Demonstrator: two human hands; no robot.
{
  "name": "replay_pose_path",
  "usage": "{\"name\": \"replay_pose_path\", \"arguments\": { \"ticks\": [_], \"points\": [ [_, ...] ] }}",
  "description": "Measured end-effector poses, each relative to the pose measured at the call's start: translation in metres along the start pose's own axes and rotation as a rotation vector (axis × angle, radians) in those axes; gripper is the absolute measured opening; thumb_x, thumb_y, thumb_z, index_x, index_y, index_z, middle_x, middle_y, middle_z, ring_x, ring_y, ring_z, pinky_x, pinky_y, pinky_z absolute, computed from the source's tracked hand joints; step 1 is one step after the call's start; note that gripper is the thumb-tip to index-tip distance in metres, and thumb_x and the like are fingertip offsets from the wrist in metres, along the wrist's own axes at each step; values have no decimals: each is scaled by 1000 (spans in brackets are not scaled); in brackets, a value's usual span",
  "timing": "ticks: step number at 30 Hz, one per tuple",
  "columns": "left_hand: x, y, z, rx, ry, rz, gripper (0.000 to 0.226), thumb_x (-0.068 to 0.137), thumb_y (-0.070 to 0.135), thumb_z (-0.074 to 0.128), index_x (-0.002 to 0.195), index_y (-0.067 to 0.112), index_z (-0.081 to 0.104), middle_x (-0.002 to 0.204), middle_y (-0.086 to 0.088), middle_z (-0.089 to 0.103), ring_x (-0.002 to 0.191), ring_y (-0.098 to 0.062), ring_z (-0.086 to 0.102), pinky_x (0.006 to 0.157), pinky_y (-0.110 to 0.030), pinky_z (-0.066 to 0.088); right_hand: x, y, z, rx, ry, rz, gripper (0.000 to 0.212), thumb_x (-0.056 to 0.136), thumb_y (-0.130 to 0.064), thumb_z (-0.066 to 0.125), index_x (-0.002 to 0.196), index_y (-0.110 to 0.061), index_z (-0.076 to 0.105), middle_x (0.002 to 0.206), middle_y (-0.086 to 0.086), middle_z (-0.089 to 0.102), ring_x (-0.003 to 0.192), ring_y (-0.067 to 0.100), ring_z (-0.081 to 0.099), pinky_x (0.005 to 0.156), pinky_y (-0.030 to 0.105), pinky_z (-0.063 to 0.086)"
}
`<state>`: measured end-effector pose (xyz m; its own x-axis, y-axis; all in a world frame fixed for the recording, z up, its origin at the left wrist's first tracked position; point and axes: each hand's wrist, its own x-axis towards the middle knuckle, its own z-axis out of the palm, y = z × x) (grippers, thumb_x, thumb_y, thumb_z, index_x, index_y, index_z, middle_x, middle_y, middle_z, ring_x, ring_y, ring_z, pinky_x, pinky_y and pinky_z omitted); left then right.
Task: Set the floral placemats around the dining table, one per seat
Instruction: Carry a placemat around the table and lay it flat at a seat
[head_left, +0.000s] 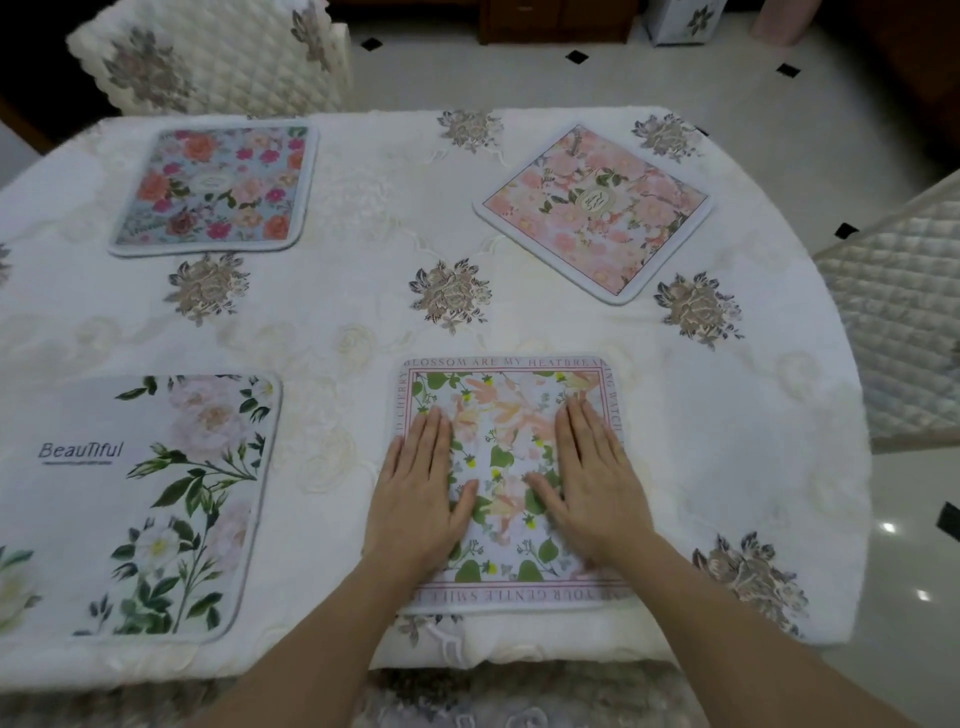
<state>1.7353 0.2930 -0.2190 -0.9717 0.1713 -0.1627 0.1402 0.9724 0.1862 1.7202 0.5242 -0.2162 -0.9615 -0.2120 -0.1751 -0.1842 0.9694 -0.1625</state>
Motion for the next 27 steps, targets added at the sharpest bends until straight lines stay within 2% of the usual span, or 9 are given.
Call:
{"name": "replay_pose_path", "arguments": {
  "ticks": [3, 5, 7, 10, 14, 18, 23, 27],
  "points": [
    [-1, -1, -5, 16, -59, 0, 78, 97, 62, 11, 153, 15, -16, 163, -1, -20, 147, -12, -22, 121, -36, -7, -1, 3, -9, 22, -81, -18, 84, 96, -67, 10, 154, -11, -12, 162, 8, -22, 148, 18, -23, 123, 40, 1],
    [1, 3, -14, -44, -119, -32, 83, 94, 68, 13, 153, 17, -17, 163, 0, -19, 148, -13, -22, 122, -36, -9, -7, 5, -21, 40, -110, 17, 82, 94, -67, 11, 156, -14, -6, 163, 7, -18, 150, 21, -15, 123, 41, 6],
    [6, 11, -32, -160, -130, -100, 88, 91, 72, 21, 155, 20, -11, 165, 2, -7, 150, -15, -10, 123, -38, -4, -13, 6, -40, 54, -71, 64, 83, 89, -65, 13, 156, -17, 5, 165, 10, -3, 151, 27, -1, 122, 45, 11],
    [5, 28, -62, -166, -90, -72, 86, 90, 73, 25, 156, 26, -4, 165, 6, 2, 151, -15, 0, 123, -41, 1, -26, 11, -71, 52, -41, 68, 76, 91, -58, 23, 155, -19, 13, 164, 8, 9, 151, 26, 7, 122, 45, 12],
    [-8, 57, -96, -106, -17, 11, 82, 90, 72, 26, 156, 28, 5, 164, 6, 10, 151, -16, 8, 123, -41, 6, -50, 19, -104, 74, 43, 64, 81, 85, -60, 21, 153, -17, 26, 160, 10, 26, 147, 28, 23, 120, 46, 21],
    [-12, 85, -122, -72, 91, 97, 80, 87, 69, 29, 155, 28, 17, 161, 5, 25, 148, -19, 20, 122, -45, 14, -71, 36, -132, 96, 84, 92, 71, 92, -53, 43, 152, -21, 27, 159, 6, 27, 147, 25, 22, 118, 44, 20],
    [-24, 120, -132, 23, 160, 155, 80, 85, 69, 27, 152, 26, 28, 155, 4, 38, 142, -21, 32, 118, -47, 23, -96, 54, -150, 104, 158, 109, 68, 91, -52, 44, 151, -24, 31, 157, 4, 31, 145, 24, 26, 116, 43, 24],
    [-36, 149, -135, 46, 212, 160, 78, 83, 67, 33, 146, 21, 42, 148, -1, 49, 136, -25, 44, 114, -51, 31, -112, 66, -160, 131, 208, 83, 65, 90, -50, 48, 148, -24, 36, 155, 4, 35, 144, 25, 29, 113, 45, 29]
  ]
}}
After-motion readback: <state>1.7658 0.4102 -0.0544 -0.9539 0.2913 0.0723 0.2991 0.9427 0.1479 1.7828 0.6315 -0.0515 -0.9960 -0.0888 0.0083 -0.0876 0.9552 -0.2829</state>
